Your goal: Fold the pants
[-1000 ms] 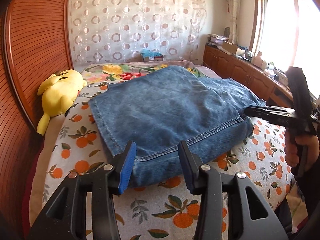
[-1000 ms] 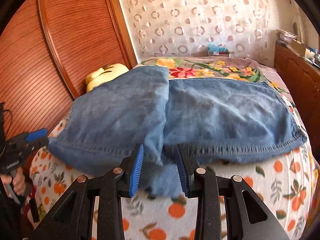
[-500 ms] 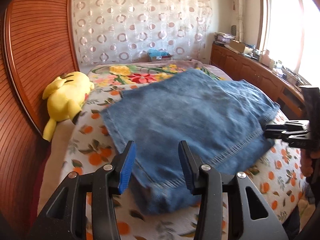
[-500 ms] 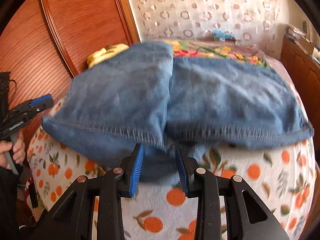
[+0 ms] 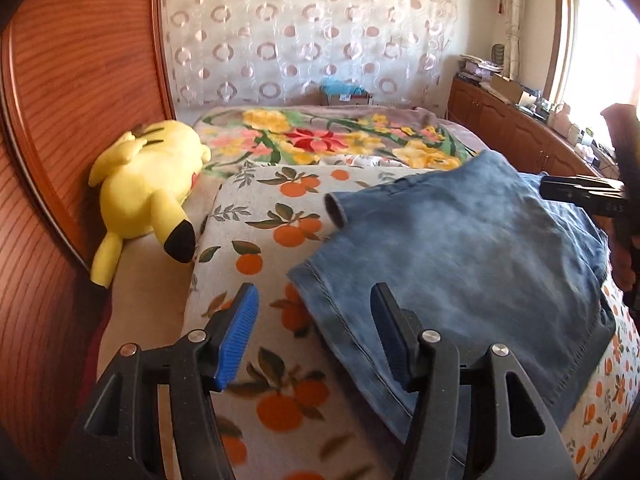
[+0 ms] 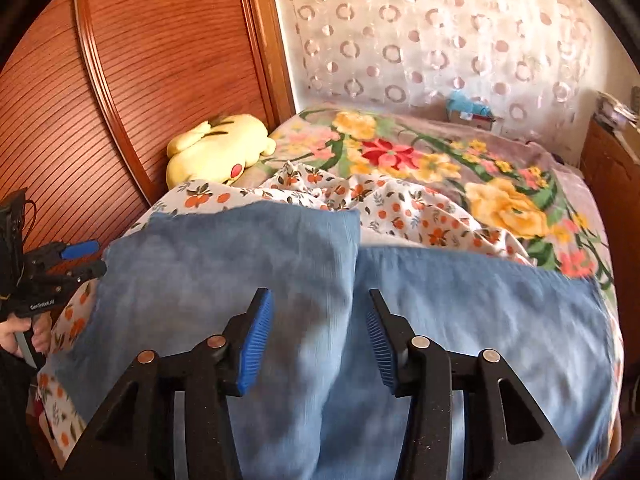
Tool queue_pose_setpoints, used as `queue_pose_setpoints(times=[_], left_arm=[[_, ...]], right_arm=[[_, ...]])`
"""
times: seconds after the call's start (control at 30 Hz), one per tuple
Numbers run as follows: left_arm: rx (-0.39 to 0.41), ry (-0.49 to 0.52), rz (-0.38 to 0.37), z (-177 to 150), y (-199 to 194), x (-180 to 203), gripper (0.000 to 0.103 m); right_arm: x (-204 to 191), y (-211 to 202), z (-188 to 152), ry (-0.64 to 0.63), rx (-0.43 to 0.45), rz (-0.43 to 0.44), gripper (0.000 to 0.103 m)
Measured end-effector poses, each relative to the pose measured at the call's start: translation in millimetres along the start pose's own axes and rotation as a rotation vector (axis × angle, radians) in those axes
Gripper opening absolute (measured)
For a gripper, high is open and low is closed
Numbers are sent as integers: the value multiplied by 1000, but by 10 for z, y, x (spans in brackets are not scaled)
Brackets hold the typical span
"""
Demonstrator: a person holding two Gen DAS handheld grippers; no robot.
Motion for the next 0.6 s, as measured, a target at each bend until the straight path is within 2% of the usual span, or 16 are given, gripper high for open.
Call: queue_pose_setpoints(times=[0.1, 0.23, 0.3, 0.37, 0.43, 0.47, 0.5, 0.53, 0.6], left_arm=[[-30, -14, -26, 43, 195, -75, 59], [-55, -5, -82, 50, 330, -40, 56], [-65, 5, -119, 39, 353, 20, 41], [-62, 14, -138, 39, 346, 67, 32], [-53, 30, -130, 42, 322, 104, 23], [-50, 33, -138, 50, 305, 123, 15], [-42, 36, -145, 60, 274, 143, 9], [-33, 43, -139, 68, 238, 163, 7], [11, 51, -111, 132, 122, 188, 6]], right_arm=[[199, 322, 137, 19, -34, -5, 50], [299, 587, 235, 68, -64, 49, 50], [392, 608, 272, 86, -80, 73, 50], [451, 665, 300, 89, -90, 101, 49], [468, 669, 292, 95, -95, 142, 29], [503, 702, 294, 100, -97, 159, 23], [526, 694, 295, 98, -91, 159, 12], [531, 679, 296, 95, -83, 166, 8], [549, 625, 317, 89, -45, 169, 5]])
Point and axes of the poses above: each gripper's, at about its wrist camera, not at the fingertips, and y roughly the way its jaws point, x to its right, z to its top, the point moved 6 cm from there along y, roughly the way its jaws point, and after that the axes turned 5 degrees about z, right-handed, at the moved point
